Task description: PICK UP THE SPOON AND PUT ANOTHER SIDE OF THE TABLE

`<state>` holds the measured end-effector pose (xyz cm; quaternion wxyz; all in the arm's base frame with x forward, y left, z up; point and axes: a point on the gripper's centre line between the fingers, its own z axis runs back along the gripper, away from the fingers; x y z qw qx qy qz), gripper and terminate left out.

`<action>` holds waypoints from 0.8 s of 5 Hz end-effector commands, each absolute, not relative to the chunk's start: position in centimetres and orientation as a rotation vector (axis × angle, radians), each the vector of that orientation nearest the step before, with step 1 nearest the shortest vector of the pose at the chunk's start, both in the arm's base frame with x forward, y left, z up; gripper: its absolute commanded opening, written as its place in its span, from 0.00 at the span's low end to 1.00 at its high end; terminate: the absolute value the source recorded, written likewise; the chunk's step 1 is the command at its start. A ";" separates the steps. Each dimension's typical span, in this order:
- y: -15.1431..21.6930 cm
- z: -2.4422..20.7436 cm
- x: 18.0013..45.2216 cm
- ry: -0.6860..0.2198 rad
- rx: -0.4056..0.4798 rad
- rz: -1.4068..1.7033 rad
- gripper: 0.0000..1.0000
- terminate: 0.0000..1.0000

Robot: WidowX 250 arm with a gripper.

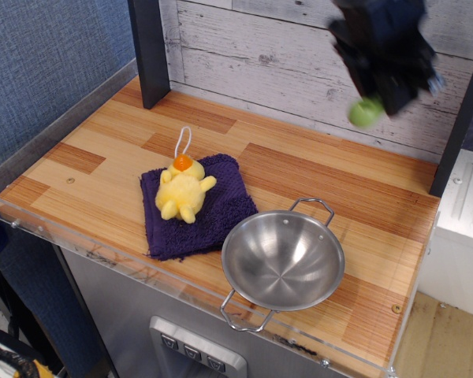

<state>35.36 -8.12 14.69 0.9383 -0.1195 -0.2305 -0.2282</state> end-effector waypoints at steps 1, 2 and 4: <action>-2.3 19.7 30.2 -0.563 -0.226 -0.283 0.00 0.00; 1.4 19.2 28.2 -0.548 -0.192 -0.190 0.00 0.00; 8.0 16.0 27.2 -0.471 -0.116 -0.054 0.00 0.00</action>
